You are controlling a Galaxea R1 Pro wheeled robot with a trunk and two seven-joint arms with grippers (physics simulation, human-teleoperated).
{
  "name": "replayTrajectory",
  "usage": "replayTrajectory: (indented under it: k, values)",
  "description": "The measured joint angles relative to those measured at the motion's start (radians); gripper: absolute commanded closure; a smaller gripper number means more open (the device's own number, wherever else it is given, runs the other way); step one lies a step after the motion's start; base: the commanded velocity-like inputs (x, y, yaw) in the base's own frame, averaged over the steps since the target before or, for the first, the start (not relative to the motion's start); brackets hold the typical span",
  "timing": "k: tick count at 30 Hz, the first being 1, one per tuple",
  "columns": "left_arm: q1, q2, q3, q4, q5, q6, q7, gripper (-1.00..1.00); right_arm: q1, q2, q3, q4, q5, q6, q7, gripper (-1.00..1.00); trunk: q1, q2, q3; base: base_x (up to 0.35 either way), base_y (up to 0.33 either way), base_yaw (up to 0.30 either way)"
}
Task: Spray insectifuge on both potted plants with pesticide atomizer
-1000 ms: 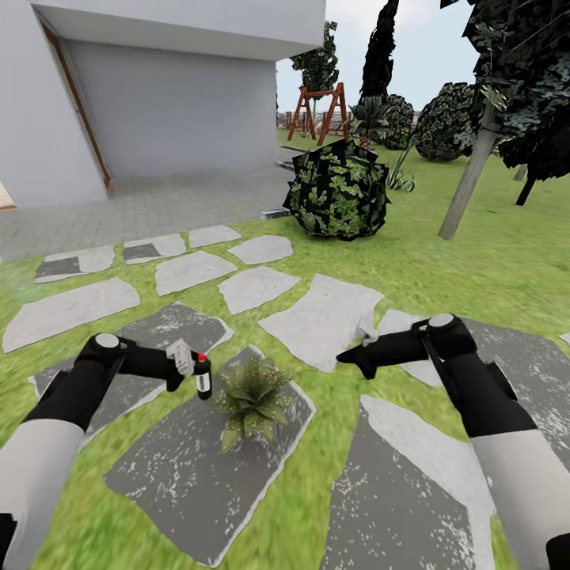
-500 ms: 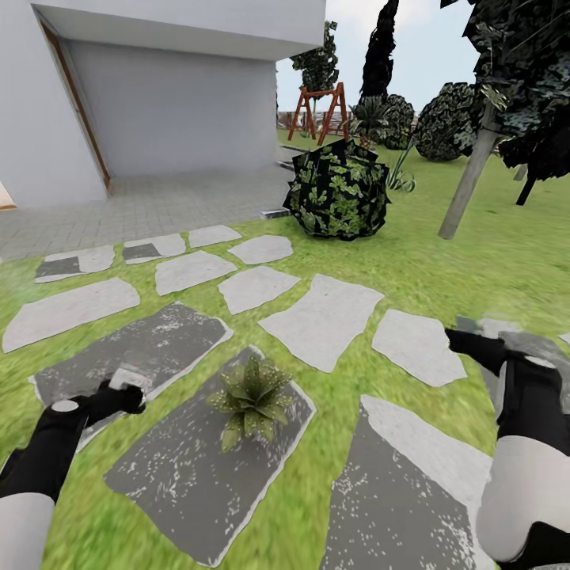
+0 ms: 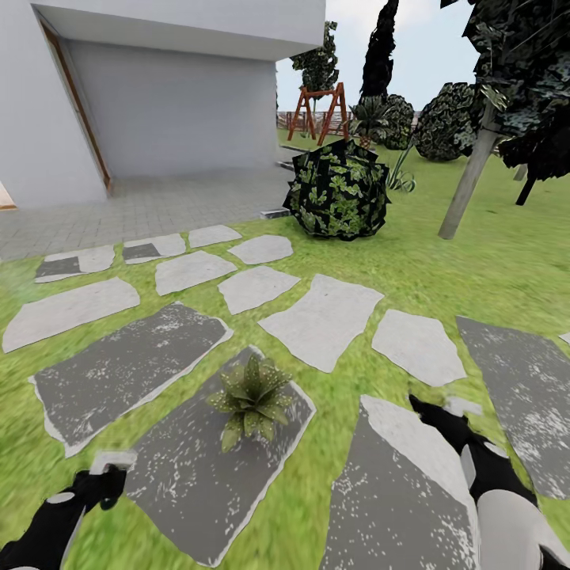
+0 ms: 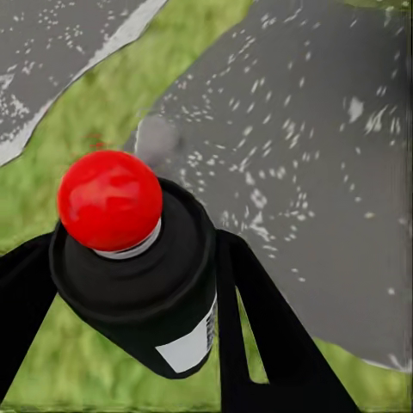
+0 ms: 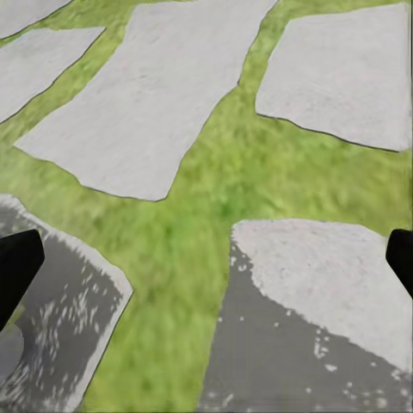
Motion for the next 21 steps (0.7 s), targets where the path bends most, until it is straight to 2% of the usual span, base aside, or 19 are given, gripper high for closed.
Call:
replayTrajectory:
  k: [5, 6, 8, 11, 15, 21]
  values:
    - [0.002, 0.0, 0.036, 0.046, 0.0, -0.011, 0.002, 1.0, 0.097, 0.0, -0.003, 0.004, -0.001, -0.013, 0.006, -1.0, 0.0, 0.0, 0.0, 0.0, 0.0, 0.0]
    - [0.014, 0.001, 0.056, 0.049, -0.001, -0.011, 0.001, 1.0, 0.129, -0.001, -0.004, 0.004, -0.002, -0.069, 0.006, -1.0, 0.0, 0.0, 0.0, 0.0, 0.0, 0.0]
    - [0.042, 0.002, 0.082, 0.051, -0.001, -0.012, 0.001, 1.0, 0.154, -0.001, -0.015, 0.005, -0.003, -0.151, 0.006, -1.0, 0.0, 0.0, 0.0, 0.0, 0.0, 0.0]
    - [0.082, 0.003, 0.117, 0.051, -0.001, -0.064, 0.001, 1.0, 0.162, -0.001, -0.034, 0.005, -0.003, -0.18, 0.006, -1.0, 0.0, 0.0, 0.0, 0.0, 0.0, 0.0]
    - [0.094, 0.004, 0.158, 0.05, 0.0, -0.09, 0.001, 1.0, 0.163, -0.001, -0.038, 0.005, -0.003, -0.184, 0.006, -1.0, 0.0, 0.0, 0.0, 0.0, 0.0, 0.0]
    - [0.107, 0.005, 0.161, 0.05, 0.0, -0.095, 0.001, 1.0, 0.163, -0.001, -0.038, 0.01, -0.001, -0.184, 0.005, -1.0, 0.0, 0.0, 0.0, 0.0, 0.0, 0.0]
